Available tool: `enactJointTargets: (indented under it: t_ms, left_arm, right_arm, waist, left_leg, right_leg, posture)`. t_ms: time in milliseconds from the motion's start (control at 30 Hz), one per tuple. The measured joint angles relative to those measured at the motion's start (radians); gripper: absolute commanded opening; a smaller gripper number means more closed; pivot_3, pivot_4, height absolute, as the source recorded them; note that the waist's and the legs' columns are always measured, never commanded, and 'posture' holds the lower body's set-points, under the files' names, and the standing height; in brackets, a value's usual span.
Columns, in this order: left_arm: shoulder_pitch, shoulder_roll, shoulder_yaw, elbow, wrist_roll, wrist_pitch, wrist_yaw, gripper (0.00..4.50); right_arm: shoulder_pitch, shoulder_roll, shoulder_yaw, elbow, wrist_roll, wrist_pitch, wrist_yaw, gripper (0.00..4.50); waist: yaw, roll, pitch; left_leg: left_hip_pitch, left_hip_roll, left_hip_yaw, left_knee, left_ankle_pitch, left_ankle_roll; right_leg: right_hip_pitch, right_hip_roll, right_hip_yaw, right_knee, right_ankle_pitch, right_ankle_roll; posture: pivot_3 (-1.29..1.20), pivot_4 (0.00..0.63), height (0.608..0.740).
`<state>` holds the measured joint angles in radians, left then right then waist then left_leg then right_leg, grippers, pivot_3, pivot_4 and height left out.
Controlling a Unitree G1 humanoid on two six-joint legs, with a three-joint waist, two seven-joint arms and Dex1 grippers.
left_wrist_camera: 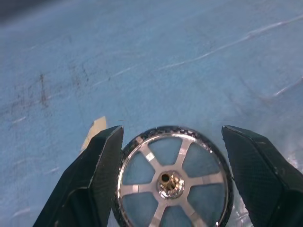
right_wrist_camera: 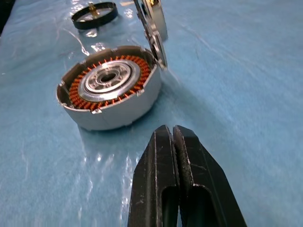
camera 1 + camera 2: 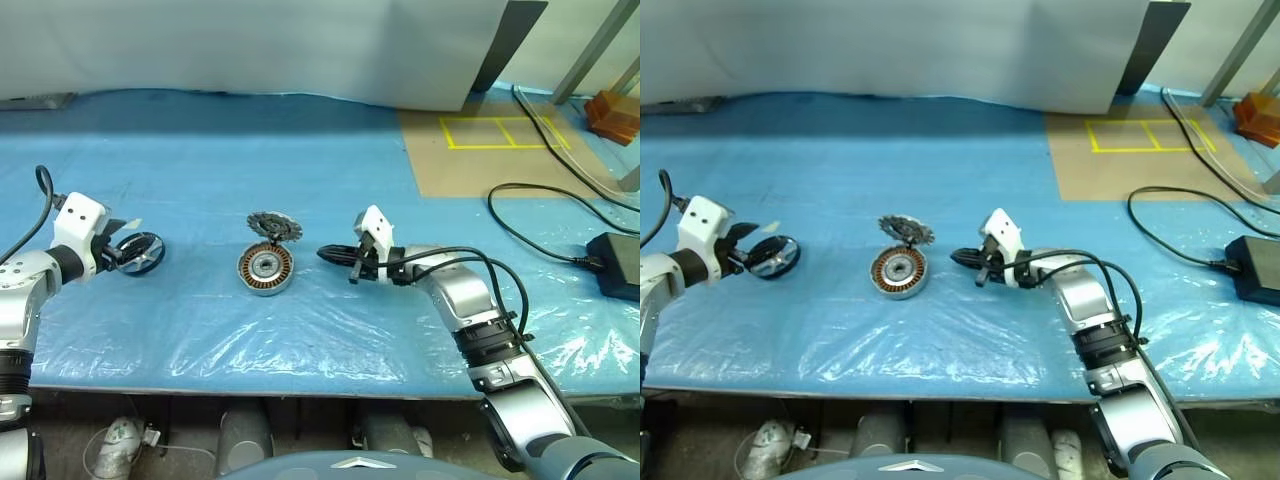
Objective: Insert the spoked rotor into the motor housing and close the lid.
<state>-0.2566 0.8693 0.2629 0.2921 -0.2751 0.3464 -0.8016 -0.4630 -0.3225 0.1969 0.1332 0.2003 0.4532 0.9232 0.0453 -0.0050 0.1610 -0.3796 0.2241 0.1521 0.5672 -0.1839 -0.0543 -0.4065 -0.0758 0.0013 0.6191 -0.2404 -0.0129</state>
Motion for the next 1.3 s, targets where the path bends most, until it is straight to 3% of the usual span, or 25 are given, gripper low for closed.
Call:
enactJointTargets:
  t_ms: [133,267,1133,1233,1300]
  left_arm:
    - [-0.001,0.082,-0.015,0.044,0.038,-0.027,-0.055,3.48]
    - [-0.053,0.091,-0.055,0.139,0.09,-0.075,-0.064,3.48]
    - [-0.123,-0.085,-0.118,0.278,0.147,-0.196,0.011,3.48]
    - [-0.123,-0.094,-0.112,0.29,0.142,-0.21,0.013,2.92]
    - [-0.123,-0.108,-0.11,0.298,0.14,-0.22,0.028,2.24]
  right_arm:
    - [0.017,0.005,0.0,-0.004,-0.001,0.006,-0.038,0.07]
    - [0.016,0.011,0.007,-0.004,-0.008,-0.004,-0.057,0.07]
    - [0.016,0.004,0.013,-0.003,-0.029,-0.018,-0.09,0.07]
    - [0.016,0.001,0.013,-0.003,-0.032,-0.018,-0.09,0.0]
    - [0.015,0.001,0.013,-0.002,-0.035,-0.018,-0.091,0.0]
  waist:
    - [0.001,-0.001,0.0]
    - [0.008,-0.001,0.0]
    - [0.026,-0.001,0.0]
    - [0.025,0.0,0.0]
    - [0.025,-0.001,0.0]
  left_leg:
    - [0.0,0.0,0.0,0.0,0.0,0.0]
    - [0.001,0.0,0.0,0.001,0.0,0.0]
    - [0.001,-0.001,0.0,0.002,0.0,0.0]
    - [0.001,-0.001,0.0,0.002,0.0,0.0]
    - [0.001,-0.001,0.0,0.002,0.0,0.0]
  right_leg:
    - [0.0,0.0,0.0,0.0,-0.002,-0.003]
    - [0.001,-0.001,0.0,0.0,-0.002,-0.003]
    - [0.001,-0.001,0.0,0.003,-0.002,-0.003]
    - [0.001,-0.001,0.001,0.003,-0.002,-0.003]
    - [0.001,-0.001,0.0,0.003,-0.002,-0.003]
  posture:
    - [0.0,0.15,0.74]
    - [0.0,0.15,0.74]
    - [0.0,0.15,0.74]
    - [0.0,0.15,0.74]
    - [0.0,0.15,0.74]
